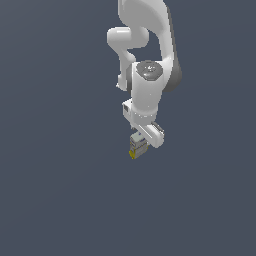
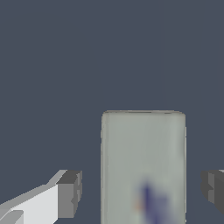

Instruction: Pick up the object and move it to a goal position.

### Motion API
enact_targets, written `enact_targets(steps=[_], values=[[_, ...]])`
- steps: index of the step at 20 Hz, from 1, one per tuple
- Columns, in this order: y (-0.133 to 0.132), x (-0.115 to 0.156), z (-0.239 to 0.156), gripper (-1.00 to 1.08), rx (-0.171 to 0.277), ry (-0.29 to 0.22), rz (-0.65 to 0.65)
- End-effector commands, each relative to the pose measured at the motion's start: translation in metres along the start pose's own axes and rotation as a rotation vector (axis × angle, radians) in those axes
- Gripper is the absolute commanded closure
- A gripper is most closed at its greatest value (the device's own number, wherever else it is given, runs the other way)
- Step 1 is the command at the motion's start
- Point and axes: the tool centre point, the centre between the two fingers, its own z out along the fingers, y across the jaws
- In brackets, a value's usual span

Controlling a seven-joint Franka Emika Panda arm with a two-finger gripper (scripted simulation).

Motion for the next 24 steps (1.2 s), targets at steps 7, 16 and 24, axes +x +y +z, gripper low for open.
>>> enact_targets(steps=[7,16,24], values=[[-0.001,0.001,0.006,1.08,0.001,0.001,0.001],[-0.001,0.001,0.005,1.08,0.001,0.001,0.001],[-0.002,0.002,-0.025,1.08,0.001,0.001,0.001]])
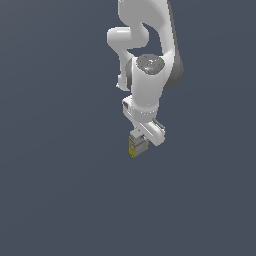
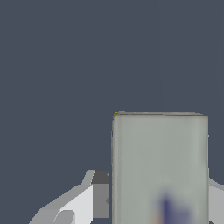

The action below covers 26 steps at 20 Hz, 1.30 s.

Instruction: Pick up the object and move it to a goal position.

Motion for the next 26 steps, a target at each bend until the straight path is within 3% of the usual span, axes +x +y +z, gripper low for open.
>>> enact_targets(steps=[1,26], values=[[-0.001,0.001,-0.015,1.08,0.001,0.001,0.000],[-0.011,0.014,-0.257,1.08,0.001,0.001,0.000]])
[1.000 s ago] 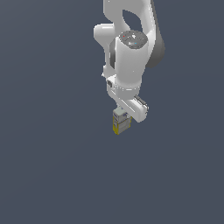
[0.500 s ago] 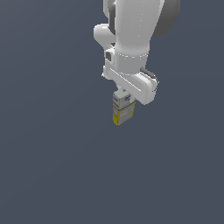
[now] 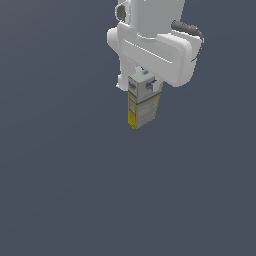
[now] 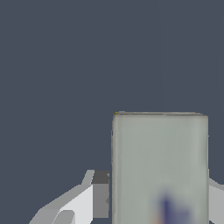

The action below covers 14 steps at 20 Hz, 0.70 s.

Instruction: Pick up the object and move it to a goal position.

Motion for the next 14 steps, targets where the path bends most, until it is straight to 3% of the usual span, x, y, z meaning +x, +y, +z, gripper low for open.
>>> enact_targets(steps=[1,14], values=[[-0.001,0.001,-0.021,1.08,-0.001,-0.001,0.000],[-0.007,0.007,-0.090,1.08,-0.001,-0.001,0.000]])
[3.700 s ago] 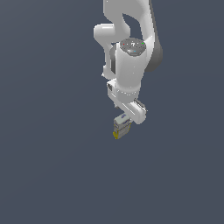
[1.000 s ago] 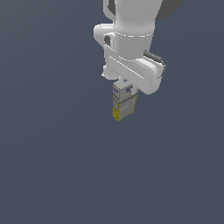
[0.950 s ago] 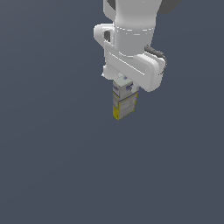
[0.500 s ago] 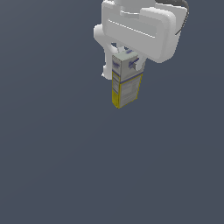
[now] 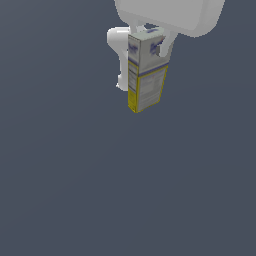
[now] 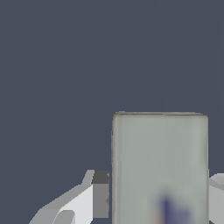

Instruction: Pick up the object and move it to a goal position.

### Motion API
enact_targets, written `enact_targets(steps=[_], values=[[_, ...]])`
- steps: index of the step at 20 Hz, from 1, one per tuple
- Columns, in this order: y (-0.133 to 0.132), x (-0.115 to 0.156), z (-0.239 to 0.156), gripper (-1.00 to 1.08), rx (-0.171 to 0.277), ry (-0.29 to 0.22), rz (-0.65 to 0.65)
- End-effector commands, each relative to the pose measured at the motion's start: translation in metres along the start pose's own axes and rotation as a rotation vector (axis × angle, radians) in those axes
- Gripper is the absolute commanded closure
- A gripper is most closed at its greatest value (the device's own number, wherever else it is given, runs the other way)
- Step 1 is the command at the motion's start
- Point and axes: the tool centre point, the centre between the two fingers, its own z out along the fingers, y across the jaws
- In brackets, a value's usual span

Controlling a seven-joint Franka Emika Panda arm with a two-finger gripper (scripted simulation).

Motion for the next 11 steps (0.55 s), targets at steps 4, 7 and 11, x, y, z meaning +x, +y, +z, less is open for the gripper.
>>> enact_targets(steps=[4,7,11], values=[[-0.002,0.001,-0.013,1.08,0.000,0.000,0.000],[-0.002,0.002,-0.017,1.08,0.000,0.000,0.000],[-0.003,0.002,-0.018,1.08,0.000,0.000,0.000]])
